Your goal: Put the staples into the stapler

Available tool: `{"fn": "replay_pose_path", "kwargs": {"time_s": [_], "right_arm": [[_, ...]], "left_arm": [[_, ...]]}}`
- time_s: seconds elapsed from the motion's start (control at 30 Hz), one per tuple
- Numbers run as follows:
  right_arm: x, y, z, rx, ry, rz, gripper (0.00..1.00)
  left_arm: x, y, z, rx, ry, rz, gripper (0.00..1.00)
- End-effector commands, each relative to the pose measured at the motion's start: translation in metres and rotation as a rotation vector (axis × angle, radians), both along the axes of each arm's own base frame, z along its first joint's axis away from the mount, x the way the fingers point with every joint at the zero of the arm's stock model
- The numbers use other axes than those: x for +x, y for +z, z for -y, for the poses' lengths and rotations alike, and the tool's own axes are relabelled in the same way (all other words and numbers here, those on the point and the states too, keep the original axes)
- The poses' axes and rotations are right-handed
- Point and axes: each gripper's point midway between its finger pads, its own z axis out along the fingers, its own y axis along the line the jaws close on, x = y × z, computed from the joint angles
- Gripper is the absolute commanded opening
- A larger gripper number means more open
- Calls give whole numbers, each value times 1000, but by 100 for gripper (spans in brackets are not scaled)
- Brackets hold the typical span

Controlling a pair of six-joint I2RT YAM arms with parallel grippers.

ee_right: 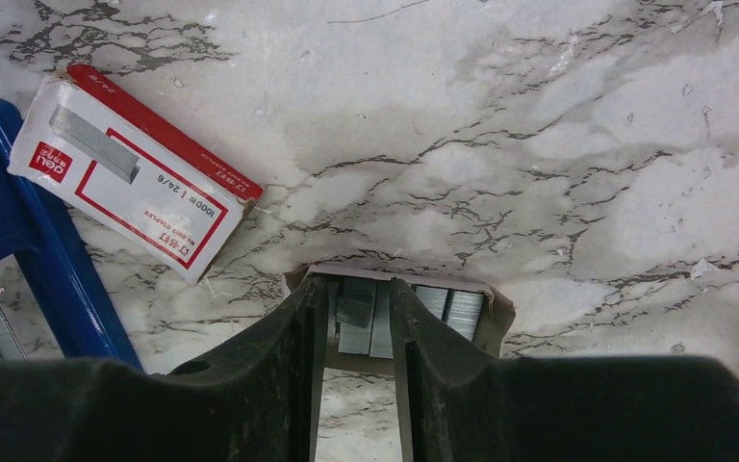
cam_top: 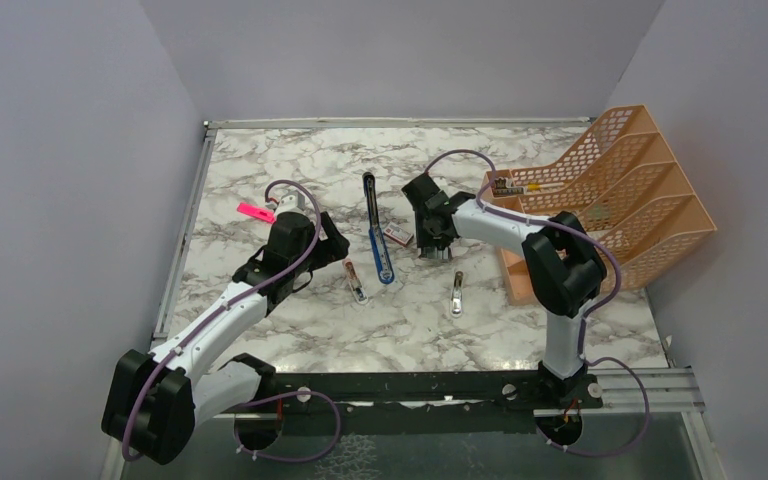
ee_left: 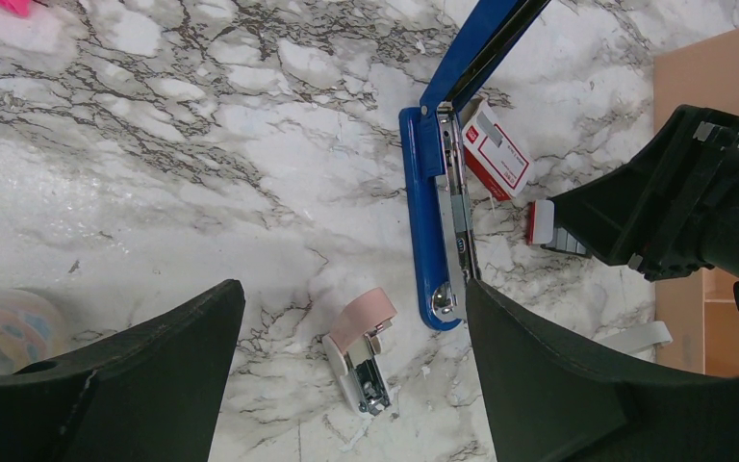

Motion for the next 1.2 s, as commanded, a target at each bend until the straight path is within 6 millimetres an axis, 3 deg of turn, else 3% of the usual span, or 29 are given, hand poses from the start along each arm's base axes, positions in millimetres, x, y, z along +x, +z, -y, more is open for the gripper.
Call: {"fn": "replay_pose_path", "kwargs": {"time_s": [0.0, 0.37, 0.6, 0.9, 1.17], "right_arm": [[-1, -4, -5, 3, 28, -42, 34], [-9, -7, -7, 3, 46, -88, 24], [-6, 7, -7, 25, 35, -53, 19], [-5, 25, -8, 59, 29, -13, 17], [7, 17, -4, 28, 70, 18, 21]], "left_arm": [[6, 14, 0, -7, 2, 40, 85], [5, 13, 0, -10, 0, 37, 85], [3, 13, -1, -9, 1, 37, 85], [4, 14, -1, -12, 2, 40, 85], [3, 15, 0, -14, 2, 42, 85]]}}
